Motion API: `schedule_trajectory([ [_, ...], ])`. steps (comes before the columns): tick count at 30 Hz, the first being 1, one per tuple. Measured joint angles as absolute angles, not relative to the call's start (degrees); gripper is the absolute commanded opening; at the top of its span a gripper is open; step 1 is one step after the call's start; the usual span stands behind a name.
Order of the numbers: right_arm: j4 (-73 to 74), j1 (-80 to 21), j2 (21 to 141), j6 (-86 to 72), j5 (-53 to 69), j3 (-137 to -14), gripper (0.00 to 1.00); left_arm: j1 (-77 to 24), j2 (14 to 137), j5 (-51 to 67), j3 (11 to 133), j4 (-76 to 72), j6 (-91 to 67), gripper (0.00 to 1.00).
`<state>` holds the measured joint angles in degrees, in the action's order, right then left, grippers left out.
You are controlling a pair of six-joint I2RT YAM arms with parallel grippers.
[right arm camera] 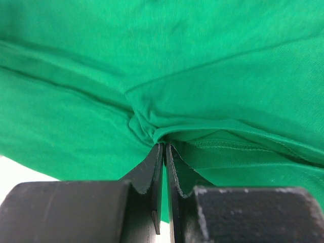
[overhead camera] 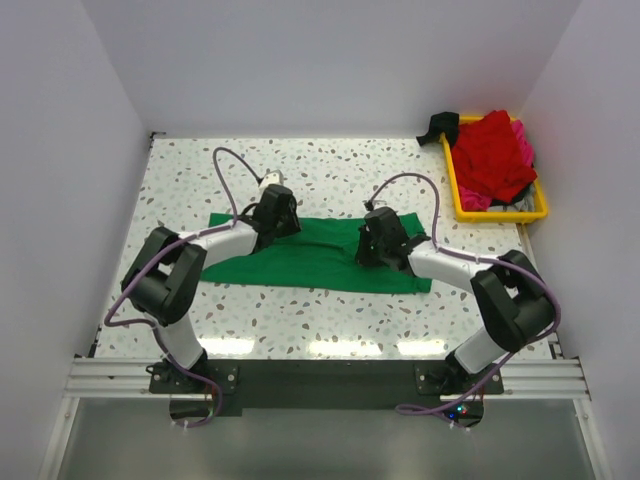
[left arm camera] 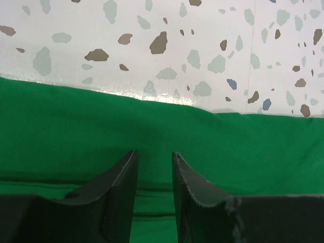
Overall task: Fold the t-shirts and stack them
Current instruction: Fold the tshirt
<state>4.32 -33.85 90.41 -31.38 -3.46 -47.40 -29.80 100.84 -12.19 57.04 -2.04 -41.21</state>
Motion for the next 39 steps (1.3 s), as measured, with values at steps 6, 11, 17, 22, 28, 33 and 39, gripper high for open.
schedule_trajectory([
  [6,3.9,-34.5,89.2,-32.1,-3.4,-45.2,0.11,-30.2,101.2,-12.4,57.0,-2.0,-41.2,0.37],
  [11,3.8,-34.5,86.9,-32.4,-3.5,-44.3,0.13,-30.8,101.3,-12.7,55.7,-2.1,-41.3,0.37],
  [17,3.8,-34.6,85.1,-32.6,-3.5,-44.1,0.14,-31.0,101.2,-12.8,53.5,-2.1,-41.3,0.37],
  [22,3.8,-34.6,85.1,-32.6,-3.5,-44.0,0.15,-31.3,100.7,-13.2,51.9,-2.1,-41.3,0.36],
  [28,3.8,-34.6,85.1,-32.6,-3.5,-44.0,0.18,-31.6,99.2,-13.6,50.2,-2.1,-41.4,0.36],
  [33,3.9,-34.6,85.1,-32.5,-3.5,-44.0,0.22,-31.7,98.1,-13.8,48.8,-2.1,-41.4,0.36],
  [39,5.6,-34.6,84.6,-32.0,-5.0,-44.3,0.28,-31.7,96.8,-14.9,47.6,-2.1,-41.5,0.37],
])
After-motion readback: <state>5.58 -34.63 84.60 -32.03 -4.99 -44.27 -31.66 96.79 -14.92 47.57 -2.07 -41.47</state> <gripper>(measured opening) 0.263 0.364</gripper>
